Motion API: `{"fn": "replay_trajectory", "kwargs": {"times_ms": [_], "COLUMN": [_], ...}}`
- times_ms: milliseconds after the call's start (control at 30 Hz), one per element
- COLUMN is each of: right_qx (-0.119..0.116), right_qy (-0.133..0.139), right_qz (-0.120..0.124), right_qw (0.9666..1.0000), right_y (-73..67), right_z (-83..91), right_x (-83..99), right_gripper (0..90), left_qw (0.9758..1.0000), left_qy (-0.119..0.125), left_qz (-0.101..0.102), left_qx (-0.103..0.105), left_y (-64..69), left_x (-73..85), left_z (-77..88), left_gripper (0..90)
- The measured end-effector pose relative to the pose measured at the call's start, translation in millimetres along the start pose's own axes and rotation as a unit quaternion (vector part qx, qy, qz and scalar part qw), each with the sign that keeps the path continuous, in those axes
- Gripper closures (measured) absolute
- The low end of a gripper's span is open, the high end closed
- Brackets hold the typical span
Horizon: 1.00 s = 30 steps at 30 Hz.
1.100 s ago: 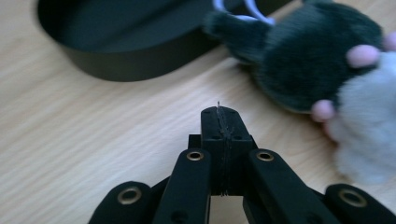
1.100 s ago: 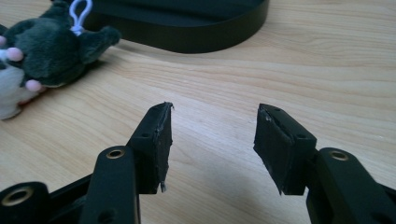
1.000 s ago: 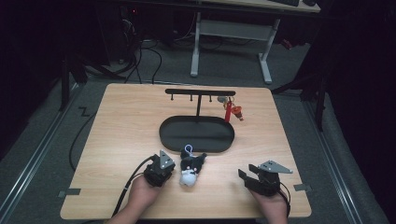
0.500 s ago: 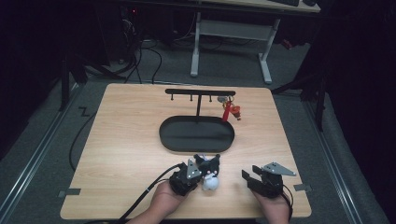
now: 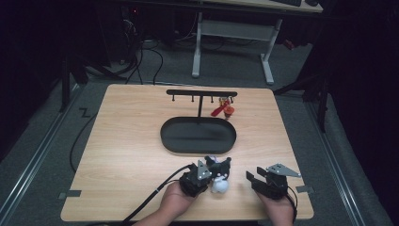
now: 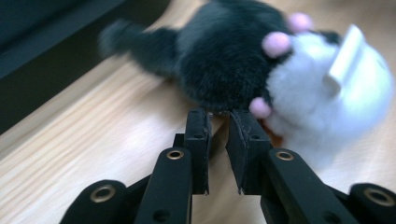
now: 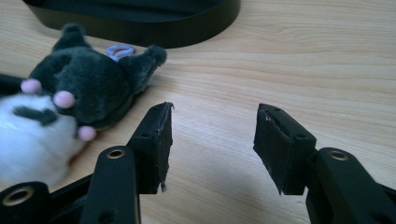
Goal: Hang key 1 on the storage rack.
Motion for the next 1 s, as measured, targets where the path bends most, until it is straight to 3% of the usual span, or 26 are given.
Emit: {"fn": "replay_trajectory", "kwargs": {"times_ms": [133, 233, 333, 433, 600, 667, 800, 900, 933, 1000], "right_qx": [0.002, 0.0, -0.001, -0.003, -0.001, 0.0, 0.017, 0.027, 0.03, 0.037], "right_qy": [0.0, -0.004, -0.011, -0.018, -0.014, -0.014, -0.011, -0.019, -0.023, -0.027], "right_qz": [-0.005, -0.005, 0.001, -0.002, -0.005, -0.005, 0.007, 0.012, 0.014, 0.02], "right_qw": [1.0, 1.0, 0.9999, 0.9998, 0.9999, 0.9999, 0.9998, 0.9994, 0.9992, 0.9988], "right_y": [4.2, 4.9, 4.1, 3.4, 2.2, 2.4, 2.6, 1.5, 1.1, 0.8], "right_z": [0.0, -2.9, -6.6, -9.6, -8.6, -7.3, -8.3, -10.1, -10.7, -11.3], "right_x": [1.1, 2.5, 3.6, 4.4, 4.0, 3.8, 2.8, 4.2, 4.4, 4.0], "right_gripper": [46.9, 47.2, 47.7, 48.7, 51.0, 53.3, 53.2, 52.7, 52.7, 53.7], "left_qw": [0.9998, 0.9998, 0.9996, 0.9982, 0.9914, 0.9891, 0.9835, 0.9787, 0.9782, 0.9797], "left_qy": [0.005, 0.002, 0.008, 0.013, 0.018, 0.02, 0.022, 0.036, 0.041, 0.038], "left_qz": [-0.018, -0.02, -0.003, 0.004, 0.016, 0.031, 0.086, 0.11, 0.123, 0.142], "left_qx": [0.008, -0.009, -0.026, -0.058, -0.128, -0.143, -0.158, -0.17, -0.162, -0.137], "left_y": [13.0, 4.5, -19.0, -47.4, -100.3, -122.4, -162.1, -177.4, -180.3, -184.1], "left_x": [-10.2, -3.2, 13.1, 30.6, 61.8, 75.9, 105.3, 128.4, 135.8, 141.8], "left_z": [-3.4, 1.2, 16.1, 35.7, 71.5, 83.5, 100.2, 106.1, 106.4, 108.6], "left_gripper": [76.3, 70.3, 68.2, 66.1, 58.4, 53.7, 48.2, 45.4, 45.4, 45.9]}}
Point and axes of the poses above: each handheld gripper's, and its own axes: z roughly backward along the jaws, x roughly out of its underside, y roughly to its right, the point moved 6 cm from there along -z, roughly forward along the jaws, and after that the axes turned 10 degrees about -y, right-handed, at the moved point
